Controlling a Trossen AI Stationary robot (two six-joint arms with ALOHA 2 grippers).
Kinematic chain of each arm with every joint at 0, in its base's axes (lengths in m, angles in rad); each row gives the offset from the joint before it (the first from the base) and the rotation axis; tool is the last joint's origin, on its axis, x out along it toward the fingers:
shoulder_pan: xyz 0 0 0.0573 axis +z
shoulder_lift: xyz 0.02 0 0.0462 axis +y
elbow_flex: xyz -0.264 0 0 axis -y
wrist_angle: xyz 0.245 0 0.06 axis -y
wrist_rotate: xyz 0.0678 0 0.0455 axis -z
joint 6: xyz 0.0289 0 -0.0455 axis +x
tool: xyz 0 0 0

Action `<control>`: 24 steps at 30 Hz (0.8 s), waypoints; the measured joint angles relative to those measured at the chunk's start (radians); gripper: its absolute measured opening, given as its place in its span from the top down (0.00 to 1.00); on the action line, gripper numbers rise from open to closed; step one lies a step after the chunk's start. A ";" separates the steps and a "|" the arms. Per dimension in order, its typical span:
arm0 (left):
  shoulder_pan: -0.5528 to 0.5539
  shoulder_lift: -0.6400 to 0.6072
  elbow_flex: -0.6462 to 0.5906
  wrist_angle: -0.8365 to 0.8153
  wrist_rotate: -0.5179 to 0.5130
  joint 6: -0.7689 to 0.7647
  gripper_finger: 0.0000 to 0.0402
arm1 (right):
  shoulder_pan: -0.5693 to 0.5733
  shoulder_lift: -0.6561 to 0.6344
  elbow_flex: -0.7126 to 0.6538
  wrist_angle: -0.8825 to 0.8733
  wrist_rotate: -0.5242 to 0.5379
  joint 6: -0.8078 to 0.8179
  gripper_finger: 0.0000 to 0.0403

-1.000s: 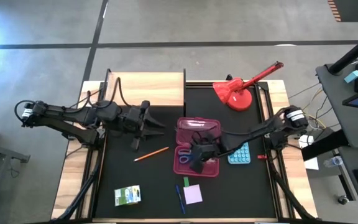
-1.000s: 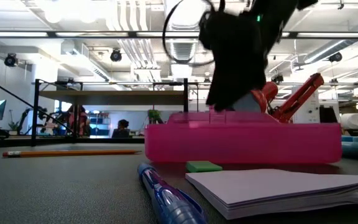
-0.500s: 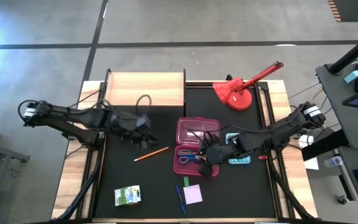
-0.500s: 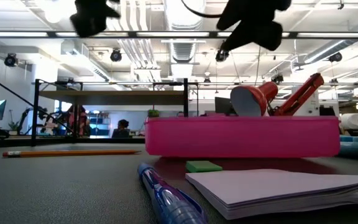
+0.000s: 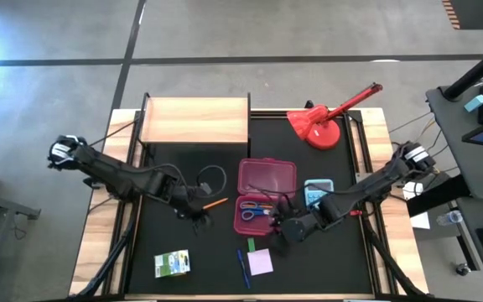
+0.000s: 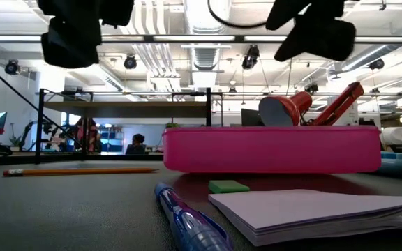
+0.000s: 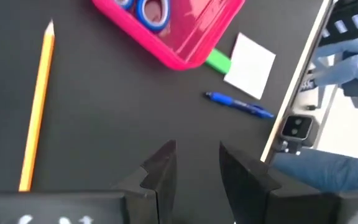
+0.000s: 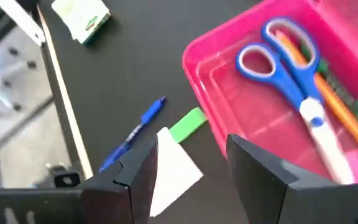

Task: Pack school essentials
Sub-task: Put the blue pen into the pink supply box

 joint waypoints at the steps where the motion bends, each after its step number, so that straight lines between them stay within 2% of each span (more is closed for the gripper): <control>1: -0.006 0.002 0.000 -0.005 0.000 -0.003 0.74 | 0.005 0.006 0.000 0.014 0.004 0.029 0.55; 9: -0.041 -0.025 0.000 -0.089 -0.013 0.035 0.74 | 0.046 0.099 0.005 0.189 0.065 0.206 0.55; 12: -0.062 -0.040 0.000 -0.114 -0.013 0.050 0.74 | 0.057 0.162 0.063 0.176 0.069 0.255 0.55; 15: -0.087 -0.061 0.000 -0.123 -0.015 0.075 0.74 | 0.059 0.232 0.172 0.078 0.067 0.278 0.55; 20: -0.126 -0.083 0.000 -0.125 -0.017 0.120 0.74 | 0.059 0.374 0.396 -0.184 0.053 0.330 0.55; 24: -0.153 -0.099 0.000 -0.126 -0.017 0.131 0.74 | 0.059 0.474 0.537 -0.242 0.003 0.379 0.55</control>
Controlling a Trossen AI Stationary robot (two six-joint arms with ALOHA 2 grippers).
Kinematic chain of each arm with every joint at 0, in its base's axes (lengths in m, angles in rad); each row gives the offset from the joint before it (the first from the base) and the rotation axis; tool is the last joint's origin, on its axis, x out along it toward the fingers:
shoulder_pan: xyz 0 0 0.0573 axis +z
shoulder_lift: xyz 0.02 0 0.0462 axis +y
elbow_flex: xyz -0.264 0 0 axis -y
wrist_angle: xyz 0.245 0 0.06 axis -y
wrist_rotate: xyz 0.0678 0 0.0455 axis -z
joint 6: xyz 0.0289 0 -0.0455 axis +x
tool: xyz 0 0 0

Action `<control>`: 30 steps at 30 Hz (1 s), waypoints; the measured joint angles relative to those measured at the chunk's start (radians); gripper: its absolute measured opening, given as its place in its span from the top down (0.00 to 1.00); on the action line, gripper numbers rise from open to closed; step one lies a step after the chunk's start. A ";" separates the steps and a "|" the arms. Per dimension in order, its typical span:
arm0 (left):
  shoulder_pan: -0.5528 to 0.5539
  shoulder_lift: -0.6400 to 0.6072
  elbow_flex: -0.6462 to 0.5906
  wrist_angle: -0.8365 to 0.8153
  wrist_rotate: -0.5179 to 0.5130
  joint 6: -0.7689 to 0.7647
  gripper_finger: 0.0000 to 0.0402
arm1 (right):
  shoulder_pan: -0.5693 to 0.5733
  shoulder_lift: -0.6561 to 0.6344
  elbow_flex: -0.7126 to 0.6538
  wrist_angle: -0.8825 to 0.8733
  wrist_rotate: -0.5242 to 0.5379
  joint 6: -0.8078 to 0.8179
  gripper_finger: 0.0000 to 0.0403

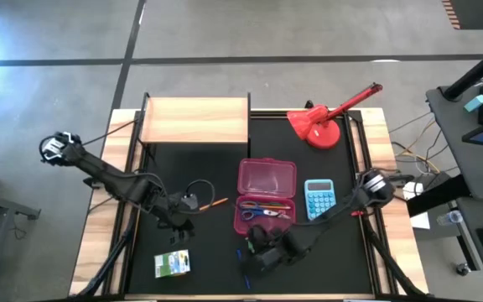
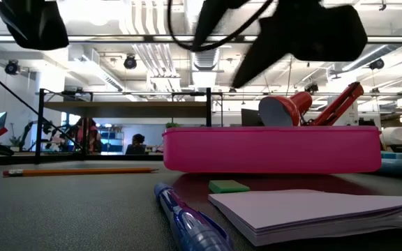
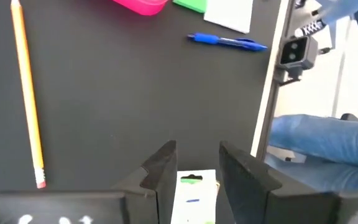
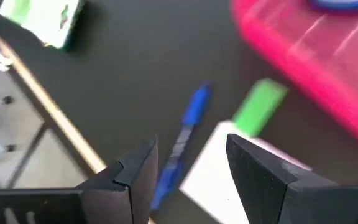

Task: Pack school essentials
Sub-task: Put the blue pen into the pink supply box

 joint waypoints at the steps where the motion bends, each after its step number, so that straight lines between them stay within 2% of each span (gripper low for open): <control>1: -0.008 -0.005 0.000 -0.001 0.000 0.000 0.74 | 0.000 0.025 0.031 0.000 -0.018 0.013 0.55; 5: -0.045 -0.030 0.000 -0.001 -0.001 0.010 0.74 | 0.000 0.125 0.159 -0.049 -0.030 0.039 0.55; 11: -0.101 -0.072 0.000 -0.001 -0.001 0.018 0.74 | 0.000 0.271 0.399 -0.276 -0.031 0.058 0.56; 18: -0.125 -0.119 0.000 0.000 -0.030 0.018 0.74 | -0.001 0.406 0.601 -0.386 -0.055 0.057 0.56; 21: -0.126 -0.134 0.000 0.002 -0.033 0.018 0.74 | -0.001 0.443 0.646 -0.443 -0.057 0.067 0.56; 30: -0.127 -0.145 0.000 0.005 -0.033 0.018 0.74 | -0.001 0.490 0.654 -0.444 -0.082 0.084 0.58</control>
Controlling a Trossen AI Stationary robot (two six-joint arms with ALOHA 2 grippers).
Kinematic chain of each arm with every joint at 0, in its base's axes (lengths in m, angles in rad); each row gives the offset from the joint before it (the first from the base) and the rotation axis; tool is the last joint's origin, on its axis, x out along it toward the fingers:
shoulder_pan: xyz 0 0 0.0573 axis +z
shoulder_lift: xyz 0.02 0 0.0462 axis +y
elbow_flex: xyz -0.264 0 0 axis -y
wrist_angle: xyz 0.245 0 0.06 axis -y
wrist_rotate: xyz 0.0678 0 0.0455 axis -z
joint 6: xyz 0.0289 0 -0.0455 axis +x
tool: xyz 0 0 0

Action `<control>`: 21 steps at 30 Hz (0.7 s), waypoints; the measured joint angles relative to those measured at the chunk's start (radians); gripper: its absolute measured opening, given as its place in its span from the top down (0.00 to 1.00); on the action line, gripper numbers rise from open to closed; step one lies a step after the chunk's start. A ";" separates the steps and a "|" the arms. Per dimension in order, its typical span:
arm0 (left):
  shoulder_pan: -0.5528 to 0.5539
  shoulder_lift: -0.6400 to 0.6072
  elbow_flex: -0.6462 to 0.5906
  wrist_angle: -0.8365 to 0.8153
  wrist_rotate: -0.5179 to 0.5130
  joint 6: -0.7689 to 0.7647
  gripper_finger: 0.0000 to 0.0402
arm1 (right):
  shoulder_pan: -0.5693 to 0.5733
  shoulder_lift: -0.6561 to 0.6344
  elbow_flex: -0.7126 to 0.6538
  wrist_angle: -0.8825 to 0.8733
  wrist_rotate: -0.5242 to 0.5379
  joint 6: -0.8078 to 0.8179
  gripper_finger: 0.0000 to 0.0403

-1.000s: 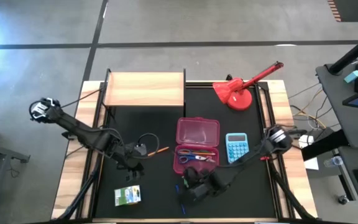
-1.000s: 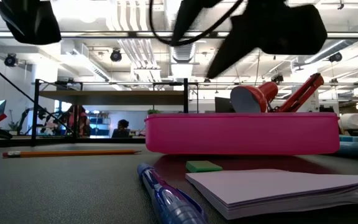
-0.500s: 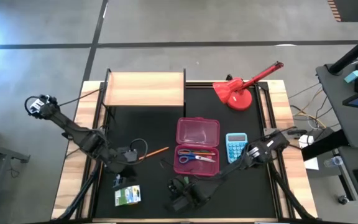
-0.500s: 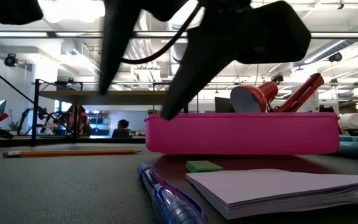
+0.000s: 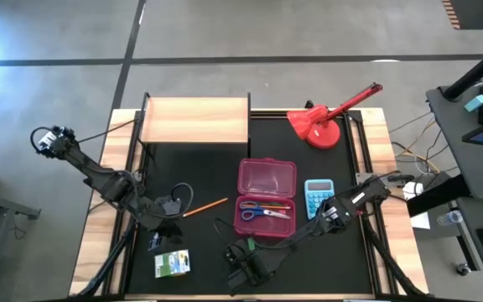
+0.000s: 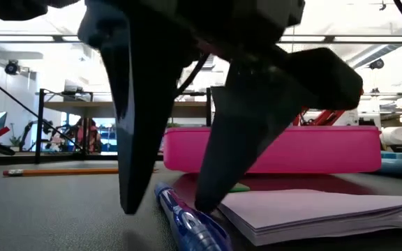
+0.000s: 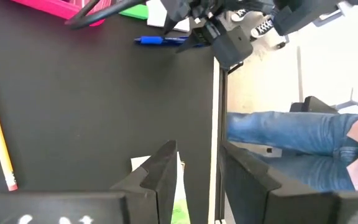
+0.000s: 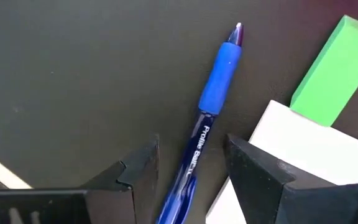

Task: Pack school essentials
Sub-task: Put the blue pen into the pink supply box

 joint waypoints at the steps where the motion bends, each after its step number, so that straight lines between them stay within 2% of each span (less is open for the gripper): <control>1: 0.000 0.000 0.000 -0.001 0.000 0.000 0.74 | 0.000 0.000 0.000 0.001 0.000 0.001 0.58; 8: 0.000 -0.001 0.000 -0.001 -0.007 0.011 0.74 | -0.002 0.017 0.000 -0.014 -0.003 0.010 0.61; 21: 0.000 -0.001 0.000 0.000 -0.020 0.054 0.74 | -0.004 0.031 0.000 -0.033 -0.021 -0.012 0.90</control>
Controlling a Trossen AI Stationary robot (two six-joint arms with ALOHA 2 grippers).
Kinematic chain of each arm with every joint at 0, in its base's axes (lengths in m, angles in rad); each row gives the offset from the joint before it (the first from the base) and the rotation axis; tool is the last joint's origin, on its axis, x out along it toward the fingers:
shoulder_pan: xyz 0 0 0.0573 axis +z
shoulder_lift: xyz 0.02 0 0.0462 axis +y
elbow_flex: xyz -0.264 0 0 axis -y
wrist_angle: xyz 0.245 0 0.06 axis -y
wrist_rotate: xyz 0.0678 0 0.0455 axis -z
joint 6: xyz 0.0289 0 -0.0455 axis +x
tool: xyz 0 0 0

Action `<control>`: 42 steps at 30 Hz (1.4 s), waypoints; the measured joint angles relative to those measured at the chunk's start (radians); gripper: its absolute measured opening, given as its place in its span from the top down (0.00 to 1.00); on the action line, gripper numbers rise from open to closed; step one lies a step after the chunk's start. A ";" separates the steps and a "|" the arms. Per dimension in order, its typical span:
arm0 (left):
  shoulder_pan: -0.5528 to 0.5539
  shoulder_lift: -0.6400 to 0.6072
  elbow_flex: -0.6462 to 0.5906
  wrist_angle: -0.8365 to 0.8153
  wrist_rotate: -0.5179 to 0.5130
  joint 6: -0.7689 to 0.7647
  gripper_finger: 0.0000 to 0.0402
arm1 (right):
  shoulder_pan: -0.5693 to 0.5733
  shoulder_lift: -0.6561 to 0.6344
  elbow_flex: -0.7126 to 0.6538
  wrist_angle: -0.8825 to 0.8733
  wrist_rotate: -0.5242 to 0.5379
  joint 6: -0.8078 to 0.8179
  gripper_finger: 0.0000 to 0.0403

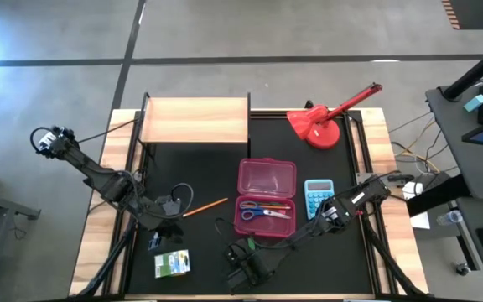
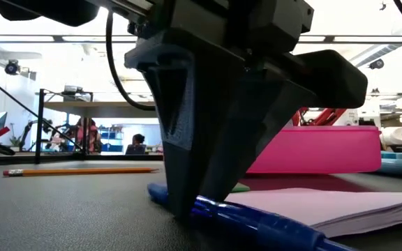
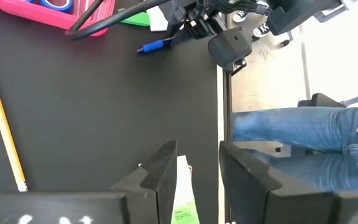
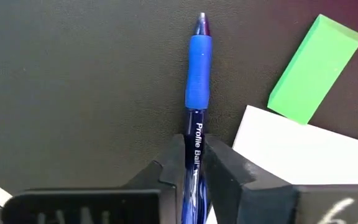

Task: Pack school essentials
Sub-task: Put the blue pen into the pink supply box

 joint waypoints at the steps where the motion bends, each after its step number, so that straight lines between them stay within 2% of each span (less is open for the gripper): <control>1: 0.000 0.000 0.000 0.000 0.000 0.001 0.74 | 0.000 -0.002 0.000 0.000 -0.001 -0.004 0.91; 8: 0.000 0.000 0.000 0.000 -0.006 0.004 0.74 | 0.000 -0.042 -0.005 0.031 -0.016 -0.073 0.93; 16: 0.000 0.000 0.000 0.002 -0.026 0.000 0.74 | -0.011 -0.177 -0.004 0.006 0.006 -0.245 0.93; 25: 0.001 0.000 0.000 0.006 -0.102 -0.002 0.74 | -0.055 -0.301 -0.002 -0.273 0.140 -0.445 0.93; 30: 0.001 0.001 0.000 0.009 -0.160 -0.006 0.74 | -0.097 -0.303 -0.002 -0.398 0.171 -0.570 0.93; 35: 0.001 0.001 0.000 0.012 -0.244 -0.080 0.74 | -0.129 -0.260 -0.002 -0.406 0.162 -0.794 0.93; 42: 0.002 0.001 0.000 0.048 -0.301 -0.135 0.74 | -0.153 -0.213 -0.009 -0.428 0.153 -0.977 0.93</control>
